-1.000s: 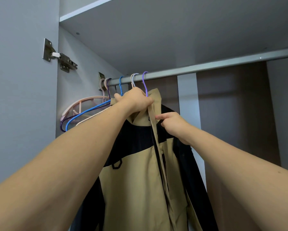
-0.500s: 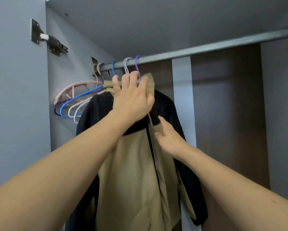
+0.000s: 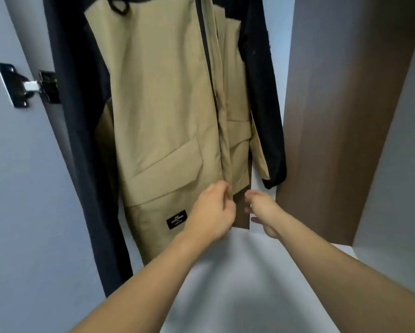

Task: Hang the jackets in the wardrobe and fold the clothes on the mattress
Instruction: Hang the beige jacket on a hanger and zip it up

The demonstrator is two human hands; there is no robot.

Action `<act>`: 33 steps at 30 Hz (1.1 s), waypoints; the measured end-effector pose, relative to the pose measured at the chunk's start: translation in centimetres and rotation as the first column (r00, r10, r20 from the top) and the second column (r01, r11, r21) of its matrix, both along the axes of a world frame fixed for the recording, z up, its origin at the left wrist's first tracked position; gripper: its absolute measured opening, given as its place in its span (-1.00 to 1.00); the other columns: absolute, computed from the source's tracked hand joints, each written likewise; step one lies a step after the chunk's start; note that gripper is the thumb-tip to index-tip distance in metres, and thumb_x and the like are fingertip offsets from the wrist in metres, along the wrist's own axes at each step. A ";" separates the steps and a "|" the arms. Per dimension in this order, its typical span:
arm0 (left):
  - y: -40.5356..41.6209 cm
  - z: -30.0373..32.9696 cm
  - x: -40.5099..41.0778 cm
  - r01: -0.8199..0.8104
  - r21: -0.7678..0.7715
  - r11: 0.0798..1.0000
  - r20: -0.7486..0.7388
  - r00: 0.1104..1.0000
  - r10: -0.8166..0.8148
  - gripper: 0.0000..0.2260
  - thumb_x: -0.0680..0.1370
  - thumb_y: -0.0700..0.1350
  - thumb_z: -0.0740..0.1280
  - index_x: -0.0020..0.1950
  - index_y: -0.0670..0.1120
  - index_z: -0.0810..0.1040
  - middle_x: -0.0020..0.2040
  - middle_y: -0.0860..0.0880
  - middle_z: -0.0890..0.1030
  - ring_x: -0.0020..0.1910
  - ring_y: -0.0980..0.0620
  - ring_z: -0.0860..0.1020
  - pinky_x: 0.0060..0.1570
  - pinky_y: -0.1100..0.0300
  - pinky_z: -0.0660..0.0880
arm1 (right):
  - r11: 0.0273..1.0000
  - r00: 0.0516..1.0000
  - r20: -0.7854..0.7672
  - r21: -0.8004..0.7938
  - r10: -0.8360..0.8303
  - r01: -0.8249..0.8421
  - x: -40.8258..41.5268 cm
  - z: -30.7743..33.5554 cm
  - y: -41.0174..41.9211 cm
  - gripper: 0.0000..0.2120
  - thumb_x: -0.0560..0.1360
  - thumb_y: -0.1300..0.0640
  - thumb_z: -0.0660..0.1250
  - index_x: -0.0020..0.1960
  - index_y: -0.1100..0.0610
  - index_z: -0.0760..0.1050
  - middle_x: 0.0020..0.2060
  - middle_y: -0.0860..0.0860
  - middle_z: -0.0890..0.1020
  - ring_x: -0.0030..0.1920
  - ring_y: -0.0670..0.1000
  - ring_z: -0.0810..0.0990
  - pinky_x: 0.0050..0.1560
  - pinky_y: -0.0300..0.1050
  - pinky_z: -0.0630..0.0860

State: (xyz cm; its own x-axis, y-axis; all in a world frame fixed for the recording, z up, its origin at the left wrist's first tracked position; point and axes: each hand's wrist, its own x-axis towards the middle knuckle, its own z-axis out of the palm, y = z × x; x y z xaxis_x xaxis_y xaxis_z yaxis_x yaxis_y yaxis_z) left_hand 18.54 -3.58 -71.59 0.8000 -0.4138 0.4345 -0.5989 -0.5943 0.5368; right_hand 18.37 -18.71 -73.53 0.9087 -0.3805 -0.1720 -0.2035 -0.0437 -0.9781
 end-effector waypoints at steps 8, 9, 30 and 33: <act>0.2 -14.2 1.6 -0.284 -0.115 0.952 -0.895 0.446 0.025 -0.78 0.58 -0.06 0.26 0.18 -0.12 0.47 -0.03 -0.08 0.46 -0.16 -0.05 0.39 -0.18 0.13 0.33 | 0.969 0.990 -0.033 -0.202 0.140 -0.144 2.1 -6.2 -0.6 -0.58 0.58 -0.02 0.31 0.39 0.09 0.42 0.29 0.03 0.52 0.23 0.04 0.49 0.13 -0.10 0.40; -0.1 -15.0 2.1 -0.344 -0.166 0.924 -0.918 0.395 -0.017 -0.78 0.58 -0.05 0.26 0.17 -0.11 0.47 -0.04 -0.07 0.45 -0.17 -0.06 0.39 -0.19 0.12 0.34 | 0.946 0.983 -0.055 -0.267 0.177 -0.185 2.6 -6.4 -0.6 -0.52 0.57 -0.07 0.32 0.41 0.12 0.41 0.29 0.03 0.52 0.24 0.04 0.49 0.14 -0.10 0.40; 1.1 -15.3 -0.7 -0.396 -0.792 0.464 -0.603 0.620 -0.502 -0.77 0.69 -0.18 0.18 0.21 -0.28 0.55 0.06 -0.19 0.65 -0.08 -0.03 0.65 0.04 0.21 0.61 | 0.903 0.979 -0.020 -0.381 0.205 -0.197 -2.7 -5.8 1.7 -0.72 0.51 0.05 0.38 -0.22 0.25 0.66 -0.23 0.11 0.72 -0.22 0.05 0.49 -0.20 -0.11 0.36; 2.5 -15.0 -2.0 -0.255 -0.766 0.590 -0.581 0.667 -0.466 -0.86 0.64 -0.30 0.24 0.05 -0.22 0.60 -0.05 -0.13 0.66 -0.04 -0.05 0.62 0.10 0.17 0.59 | 0.936 0.985 0.013 -0.312 0.174 -0.162 -4.4 -6.3 2.2 -0.73 0.52 0.02 0.39 -0.21 0.20 0.68 -0.15 0.20 0.69 -0.20 0.06 0.48 -0.17 -0.10 0.35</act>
State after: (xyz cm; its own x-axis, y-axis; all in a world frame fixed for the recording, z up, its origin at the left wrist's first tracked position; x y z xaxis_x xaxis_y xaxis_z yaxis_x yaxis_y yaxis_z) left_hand 16.51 -1.13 -86.62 0.9434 -0.3305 -0.0279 0.1272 0.2828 0.9507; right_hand 13.94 -16.48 -79.87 0.9676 -0.2504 -0.0332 -0.1286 -0.3749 -0.9181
